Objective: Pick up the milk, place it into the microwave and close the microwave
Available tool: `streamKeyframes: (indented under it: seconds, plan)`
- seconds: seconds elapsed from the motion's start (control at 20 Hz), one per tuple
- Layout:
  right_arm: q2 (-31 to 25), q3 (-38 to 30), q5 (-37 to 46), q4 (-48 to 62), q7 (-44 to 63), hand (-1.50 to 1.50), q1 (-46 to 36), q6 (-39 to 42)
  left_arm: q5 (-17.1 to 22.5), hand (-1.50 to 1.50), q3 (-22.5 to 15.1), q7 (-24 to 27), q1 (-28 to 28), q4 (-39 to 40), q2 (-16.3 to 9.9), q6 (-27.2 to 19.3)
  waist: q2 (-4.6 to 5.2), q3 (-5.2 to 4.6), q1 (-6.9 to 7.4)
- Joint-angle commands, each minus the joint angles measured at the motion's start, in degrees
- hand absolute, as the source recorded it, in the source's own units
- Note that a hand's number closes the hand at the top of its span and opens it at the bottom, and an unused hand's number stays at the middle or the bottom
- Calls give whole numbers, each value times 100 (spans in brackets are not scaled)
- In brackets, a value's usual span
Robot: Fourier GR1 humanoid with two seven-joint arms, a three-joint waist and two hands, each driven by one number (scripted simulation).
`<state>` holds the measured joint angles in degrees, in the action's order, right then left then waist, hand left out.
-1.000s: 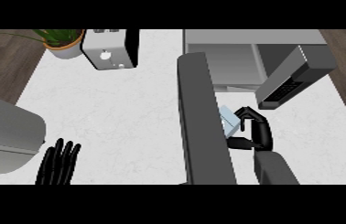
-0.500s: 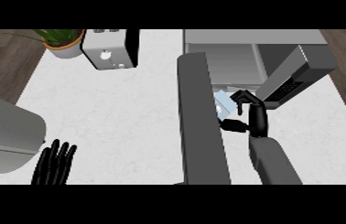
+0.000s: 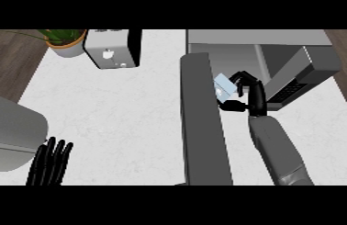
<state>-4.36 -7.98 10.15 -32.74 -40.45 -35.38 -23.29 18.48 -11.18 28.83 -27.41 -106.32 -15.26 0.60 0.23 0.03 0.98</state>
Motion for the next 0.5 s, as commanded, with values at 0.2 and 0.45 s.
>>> streamKeyframes:
  seconds: [0.2, 0.45]
  plan:
    - [-455, -194, 455, 1627, 161, 150, -1153, -859, -36, -150, -23, -72, 293, 181, 81, 102, 73, 7, 167]
    - [-791, -329, 495, 2093, 192, 150, -1519, -1046, -160, -150, -218, -136, 190, -30, 138, 73, 134, 18, 325]
